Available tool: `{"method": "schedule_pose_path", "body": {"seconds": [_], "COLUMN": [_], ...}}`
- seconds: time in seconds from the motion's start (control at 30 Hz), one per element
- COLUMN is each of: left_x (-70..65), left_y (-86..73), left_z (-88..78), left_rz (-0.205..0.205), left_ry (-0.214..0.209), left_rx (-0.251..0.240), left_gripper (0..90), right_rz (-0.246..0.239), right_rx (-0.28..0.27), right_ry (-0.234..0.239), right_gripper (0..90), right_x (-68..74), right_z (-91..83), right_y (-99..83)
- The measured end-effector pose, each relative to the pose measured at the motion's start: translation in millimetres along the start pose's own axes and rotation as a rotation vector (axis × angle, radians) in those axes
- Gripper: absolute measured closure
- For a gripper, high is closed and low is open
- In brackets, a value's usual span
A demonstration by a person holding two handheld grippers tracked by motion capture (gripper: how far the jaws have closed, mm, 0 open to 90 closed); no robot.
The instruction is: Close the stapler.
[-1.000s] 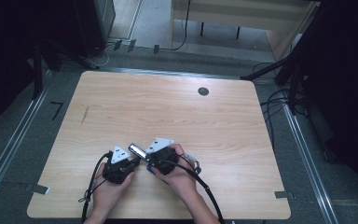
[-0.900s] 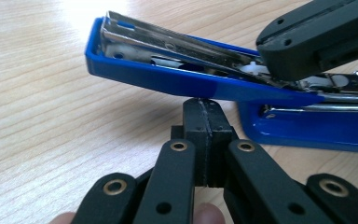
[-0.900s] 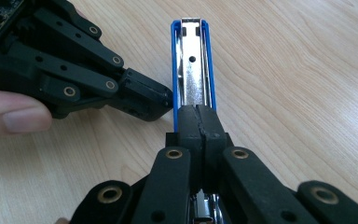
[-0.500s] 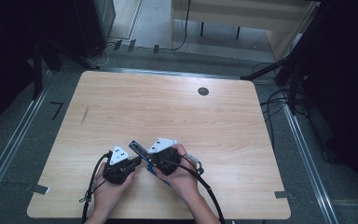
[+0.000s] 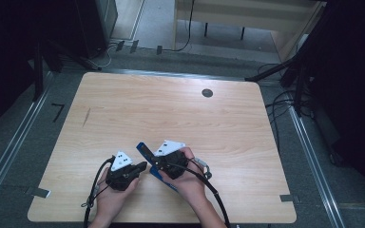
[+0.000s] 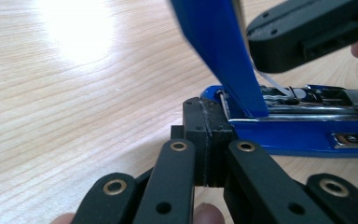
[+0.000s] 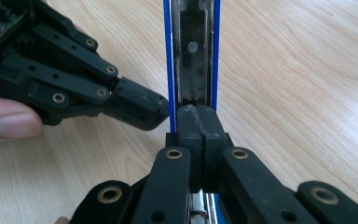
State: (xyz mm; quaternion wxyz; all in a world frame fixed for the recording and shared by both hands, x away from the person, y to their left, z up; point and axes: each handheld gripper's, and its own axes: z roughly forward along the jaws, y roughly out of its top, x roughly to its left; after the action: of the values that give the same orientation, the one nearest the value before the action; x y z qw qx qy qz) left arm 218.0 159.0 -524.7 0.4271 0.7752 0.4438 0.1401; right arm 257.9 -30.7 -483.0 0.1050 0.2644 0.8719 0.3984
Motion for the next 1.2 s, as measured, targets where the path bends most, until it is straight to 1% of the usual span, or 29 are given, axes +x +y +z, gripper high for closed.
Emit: {"method": "schedule_pose_path", "body": {"seconds": [0.07, 0.2, 0.27, 0.33, 0.37, 0.43, 0.47, 0.53, 0.67, 0.77, 0.8, 0.87, 1.03, 1.07, 1.2], "left_x": [-3.7, -10.9, -17.6, -19.7, -23.9, -32.4, -32.4, -36.9, -44.5, -45.3, -46.9, -47.9, -47.3, -47.6, -47.3], "left_y": [-0.8, -2.7, -4.6, -5.2, -6.2, -6.7, -6.7, -6.7, -6.9, -6.9, -6.9, -6.8, -6.7, -6.7, -6.6], "left_z": [0.9, 3.0, 5.2, 5.8, 6.8, 9.8, 9.8, 11.7, 16.3, 17.1, 17.9, 18.0, 18.2, 18.3, 18.2], "left_rz": [0.010, 0.016, 0.035, 0.040, 0.057, 0.078, 0.078, 0.088, 0.117, 0.118, 0.125, 0.132, 0.127, 0.130, 0.130], "left_ry": [-0.009, -0.023, -0.039, -0.042, -0.040, -0.061, -0.061, -0.068, -0.079, -0.078, -0.078, -0.076, -0.079, -0.079, -0.079], "left_rx": [0.004, 0.012, 0.022, 0.026, 0.029, 0.031, 0.031, 0.034, 0.038, 0.033, 0.032, 0.033, 0.033, 0.033, 0.038], "left_gripper": [90.0, 90.0, 90.0, 90.0, 90.0, 90.0, 90.0, 90.0, 90.0, 90.0, 90.0, 90.0, 90.0, 90.0, 90.0], "right_rz": [0.005, 0.005, 0.008, 0.011, 0.009, 0.013, 0.013, 0.014, 0.019, 0.022, 0.033, 0.034, 0.036, 0.045, 0.046], "right_rx": [-0.003, -0.004, -0.006, -0.008, -0.009, -0.010, -0.010, -0.009, -0.015, -0.019, -0.022, -0.025, -0.025, -0.025, -0.034], "right_ry": [0.000, -0.001, -0.001, -0.002, -0.001, -0.001, -0.001, -0.001, -0.001, 0.001, 0.006, 0.005, 0.004, 0.006, 0.003], "right_gripper": [90.0, 90.0, 90.0, 90.0, 90.0, 90.0, 90.0, 90.0, 90.0, 90.0, 90.0, 90.0, 90.0, 90.0, 90.0], "right_x": [-0.8, -0.3, -0.3, -0.2, -0.4, -0.3, -0.3, -0.4, -0.9, -1.4, -1.8, -2.4, -2.9, -2.6, -3.1], "right_z": [-3.2, -4.5, -5.6, -6.0, -6.2, -7.6, -7.6, -8.6, -12.6, -14.2, -16.7, -18.9, -23.5, -25.5, -25.6], "right_y": [-0.3, -1.5, -2.3, -2.7, -2.9, -3.3, -3.3, -3.6, -6.4, -7.8, -9.6, -11.7, -15.8, -18.1, -21.0]}}
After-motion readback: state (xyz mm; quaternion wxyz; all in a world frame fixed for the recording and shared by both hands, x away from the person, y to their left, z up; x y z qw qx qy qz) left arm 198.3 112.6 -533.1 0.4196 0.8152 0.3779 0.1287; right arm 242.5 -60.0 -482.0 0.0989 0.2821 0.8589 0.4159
